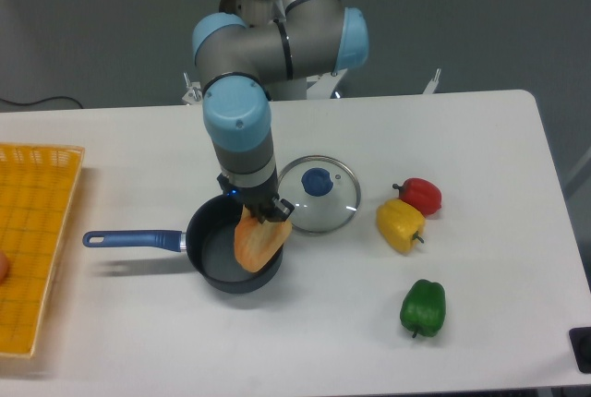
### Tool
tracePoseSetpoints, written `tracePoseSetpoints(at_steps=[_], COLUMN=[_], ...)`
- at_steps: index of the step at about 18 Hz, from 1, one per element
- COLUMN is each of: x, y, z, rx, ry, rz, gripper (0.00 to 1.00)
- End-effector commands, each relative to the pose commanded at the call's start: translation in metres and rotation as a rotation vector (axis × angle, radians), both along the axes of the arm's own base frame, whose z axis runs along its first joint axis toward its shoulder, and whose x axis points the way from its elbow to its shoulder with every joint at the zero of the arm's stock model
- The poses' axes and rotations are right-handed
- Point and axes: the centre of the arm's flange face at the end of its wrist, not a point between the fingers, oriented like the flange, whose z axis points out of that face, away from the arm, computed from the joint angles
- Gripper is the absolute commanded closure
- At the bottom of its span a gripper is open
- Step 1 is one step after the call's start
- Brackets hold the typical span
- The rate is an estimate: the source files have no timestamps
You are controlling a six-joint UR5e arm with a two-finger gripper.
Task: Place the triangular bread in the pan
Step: 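Lower the held bread into the saucepan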
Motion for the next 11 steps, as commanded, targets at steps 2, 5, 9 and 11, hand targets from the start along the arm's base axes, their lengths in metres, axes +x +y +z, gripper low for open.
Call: tracePoseSetpoints(at_steps=[2,5,9,11], x=[0.000,0.008,0.015,0.020], y=[0.001,0.004,0.003,0.005], z=[-0.005,-0.011,-0.022,-0.026], rx=[-0.006,-0.017,-0.005,0.005], ry=[-0.005,-0.011,-0.001,0.007], rz=[0.000,-0.012,-0.005,-0.005], gripper=[0.82,0.82,0.82,0.82])
